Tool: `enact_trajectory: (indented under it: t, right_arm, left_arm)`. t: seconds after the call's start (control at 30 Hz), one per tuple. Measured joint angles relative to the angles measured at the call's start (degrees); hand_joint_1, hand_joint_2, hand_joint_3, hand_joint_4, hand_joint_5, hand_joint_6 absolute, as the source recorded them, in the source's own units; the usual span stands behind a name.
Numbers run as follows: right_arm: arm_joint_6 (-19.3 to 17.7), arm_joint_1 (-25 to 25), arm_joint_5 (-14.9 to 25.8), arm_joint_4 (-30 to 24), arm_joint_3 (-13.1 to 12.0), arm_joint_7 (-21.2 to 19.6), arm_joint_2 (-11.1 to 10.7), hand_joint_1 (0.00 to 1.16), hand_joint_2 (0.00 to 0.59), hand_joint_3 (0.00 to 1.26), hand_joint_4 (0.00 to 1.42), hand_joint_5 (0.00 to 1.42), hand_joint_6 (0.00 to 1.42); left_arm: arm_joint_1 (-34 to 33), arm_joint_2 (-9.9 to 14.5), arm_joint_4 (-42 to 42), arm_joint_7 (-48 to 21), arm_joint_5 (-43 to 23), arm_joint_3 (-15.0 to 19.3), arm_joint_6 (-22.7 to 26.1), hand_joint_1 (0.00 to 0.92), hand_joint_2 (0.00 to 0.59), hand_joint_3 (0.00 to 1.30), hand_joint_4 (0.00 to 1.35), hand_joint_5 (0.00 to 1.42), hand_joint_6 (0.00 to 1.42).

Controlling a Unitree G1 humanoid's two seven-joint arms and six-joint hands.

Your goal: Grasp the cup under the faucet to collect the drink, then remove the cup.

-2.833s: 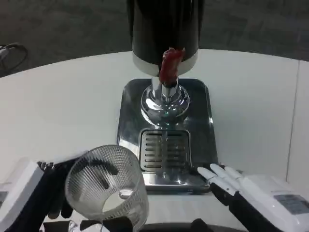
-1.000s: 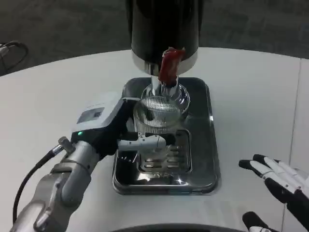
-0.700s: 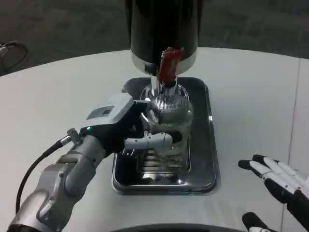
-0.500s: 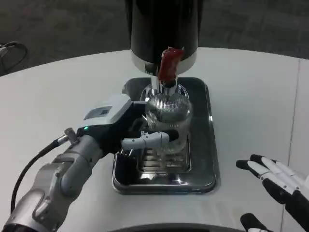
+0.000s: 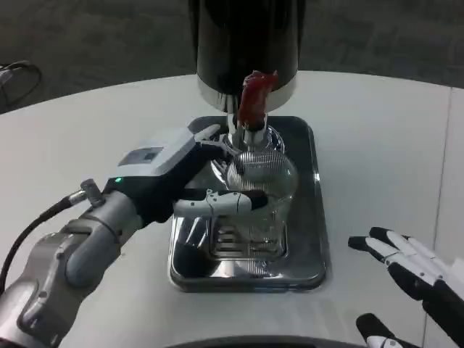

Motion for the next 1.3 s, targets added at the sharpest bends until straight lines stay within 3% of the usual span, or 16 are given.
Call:
enact_trajectory:
  t: [0.27, 0.7, 0.8, 0.97, 1.13, 1.3]
  right_arm:
    - [2.0, -0.7, -1.3, 0.0, 1.1, 0.0, -0.4, 0.32, 0.495, 0.09, 0.0, 0.0, 0.06]
    - [7.0, -2.1, -2.4, 0.0, 3.6, 0.0, -2.8, 0.33, 0.493, 0.1, 0.0, 0.0, 0.08]
    - [8.1, -2.9, -2.4, 0.0, 4.3, -0.2, -3.7, 0.33, 0.493, 0.1, 0.0, 0.0, 0.08]
    - [9.2, -3.1, -2.5, 0.0, 4.9, -0.5, -4.4, 0.34, 0.493, 0.11, 0.0, 0.0, 0.08]
    - [10.2, -3.3, -2.9, 0.0, 5.3, -0.9, -4.7, 0.34, 0.493, 0.11, 0.0, 0.0, 0.08]
    - [10.3, -3.1, -3.2, 0.0, 5.8, -1.4, -4.9, 0.34, 0.493, 0.11, 0.0, 0.0, 0.08]
  left_arm:
    - [2.2, 2.8, -4.6, -1.9, -2.7, 2.7, -2.2, 0.065, 0.083, 0.47, 0.01, 0.17, 0.25]
    - [8.0, 5.9, -10.2, -2.4, -7.5, 9.3, -4.6, 0.064, 0.08, 0.47, 0.04, 0.18, 0.25]
    - [9.9, 6.6, -11.5, -2.6, -9.2, 11.5, -4.6, 0.045, 0.082, 0.4, 0.08, 0.2, 0.26]
    - [13.2, 6.4, -14.3, -2.6, -13.9, 15.8, -4.9, 0.003, 0.097, 0.37, 0.17, 0.25, 0.27]
    - [16.5, 3.6, -19.2, -2.9, -24.2, 21.3, -4.8, 0.0, 0.1, 0.35, 0.23, 0.31, 0.26]
    - [16.9, 2.1, -25.1, -7.0, -35.8, 24.4, 0.5, 0.0, 0.095, 0.28, 0.23, 0.31, 0.22]
